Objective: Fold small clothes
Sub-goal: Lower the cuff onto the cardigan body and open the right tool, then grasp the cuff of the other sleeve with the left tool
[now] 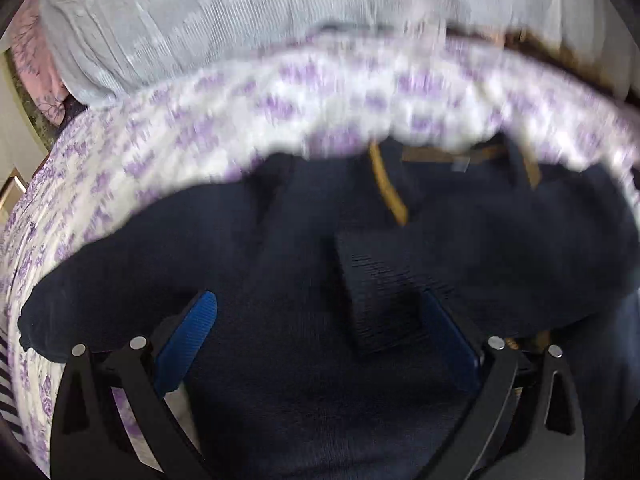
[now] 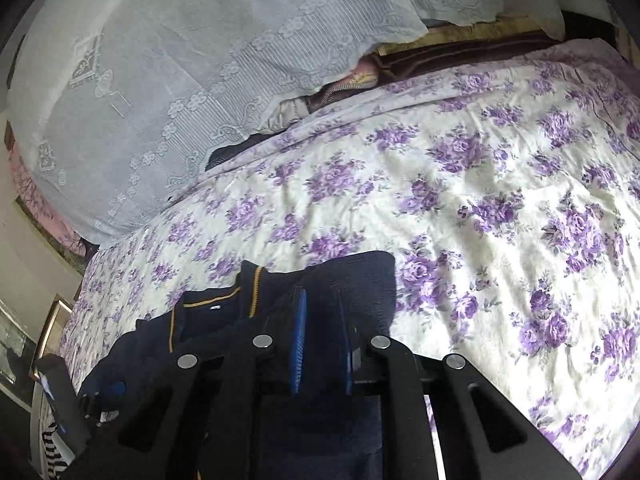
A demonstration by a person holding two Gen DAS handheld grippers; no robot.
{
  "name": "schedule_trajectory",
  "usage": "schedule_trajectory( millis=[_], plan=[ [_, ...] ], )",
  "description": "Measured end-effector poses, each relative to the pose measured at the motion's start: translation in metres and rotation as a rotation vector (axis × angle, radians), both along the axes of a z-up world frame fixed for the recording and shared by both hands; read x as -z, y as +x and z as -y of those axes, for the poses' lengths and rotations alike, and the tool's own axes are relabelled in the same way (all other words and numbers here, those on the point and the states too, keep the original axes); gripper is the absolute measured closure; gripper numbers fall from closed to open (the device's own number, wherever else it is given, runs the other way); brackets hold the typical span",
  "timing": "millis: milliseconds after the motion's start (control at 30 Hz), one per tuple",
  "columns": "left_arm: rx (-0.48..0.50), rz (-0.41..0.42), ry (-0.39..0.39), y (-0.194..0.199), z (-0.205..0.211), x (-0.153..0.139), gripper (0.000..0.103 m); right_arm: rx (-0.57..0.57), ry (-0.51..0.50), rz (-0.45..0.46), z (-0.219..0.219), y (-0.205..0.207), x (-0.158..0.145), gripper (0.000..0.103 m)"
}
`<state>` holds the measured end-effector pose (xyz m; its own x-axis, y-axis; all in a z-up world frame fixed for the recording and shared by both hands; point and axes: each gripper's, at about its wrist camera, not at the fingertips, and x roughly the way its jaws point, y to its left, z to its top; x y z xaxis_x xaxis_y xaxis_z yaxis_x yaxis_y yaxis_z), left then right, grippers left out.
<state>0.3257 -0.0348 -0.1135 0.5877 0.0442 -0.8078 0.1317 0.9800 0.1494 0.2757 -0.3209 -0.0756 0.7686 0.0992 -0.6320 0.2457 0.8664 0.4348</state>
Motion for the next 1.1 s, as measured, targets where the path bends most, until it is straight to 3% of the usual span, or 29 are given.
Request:
schedule_trajectory(
  millis=[67, 167, 200, 267, 367, 500, 567, 633, 700, 733, 767, 833, 933, 1033, 1100],
  plan=[
    [-0.005, 0.007, -0.015, 0.000, -0.002, 0.000, 0.004, 0.017, -0.012, -0.056, 0.007, 0.014, 0.015, 0.087],
    [0.000, 0.015, -0.004, -0.001, -0.002, 0.002, 0.004, 0.039, 0.011, -0.151, 0.021, 0.033, 0.054, 0.103],
    [0.000, 0.017, 0.000, -0.002, -0.002, 0.002, 0.004, 0.042, 0.030, -0.122, 0.024, 0.032, 0.058, 0.103],
    [0.000, 0.018, -0.001, -0.002, -0.001, 0.002, 0.004, 0.042, 0.053, -0.123, 0.028, 0.030, 0.056, 0.103],
    [0.002, 0.016, -0.012, -0.001, -0.003, 0.000, 0.004, 0.052, 0.011, -0.088, 0.019, 0.016, 0.045, 0.101],
    [-0.007, 0.051, -0.086, -0.007, -0.013, -0.015, 0.004, -0.022, -0.036, 0.010, -0.011, -0.015, 0.007, 0.098],
    [-0.012, 0.069, -0.116, -0.009, -0.016, -0.020, 0.004, -0.069, -0.079, 0.015, -0.029, -0.025, -0.002, 0.098],
    [-0.012, 0.042, -0.125, -0.006, -0.017, -0.017, 0.004, -0.095, -0.098, -0.035, -0.039, -0.029, 0.008, 0.098],
    [-0.015, -0.031, -0.070, 0.002, -0.013, -0.001, 0.004, -0.089, -0.090, -0.127, -0.034, -0.026, 0.034, 0.103],
    [-0.012, -0.010, -0.051, 0.001, -0.010, 0.001, 0.004, -0.094, -0.052, -0.158, -0.030, -0.023, 0.049, 0.103],
    [-0.013, -0.002, -0.035, 0.000, -0.008, -0.001, 0.004, -0.094, -0.016, -0.134, -0.026, -0.026, 0.056, 0.103],
    [-0.005, 0.015, -0.007, -0.003, -0.004, -0.002, 0.004, -0.089, -0.004, -0.143, -0.025, -0.027, 0.050, 0.103],
    [-0.016, 0.039, -0.067, -0.007, -0.012, -0.013, 0.004, -0.076, -0.035, -0.110, -0.036, -0.029, 0.035, 0.097],
    [-0.025, 0.098, -0.154, -0.012, -0.022, -0.026, 0.004, -0.143, -0.069, -0.074, -0.058, -0.013, 0.013, 0.097],
    [-0.017, 0.100, -0.169, -0.013, -0.022, -0.027, 0.004, -0.195, -0.077, -0.077, -0.075, 0.003, 0.009, 0.097]
  ],
)
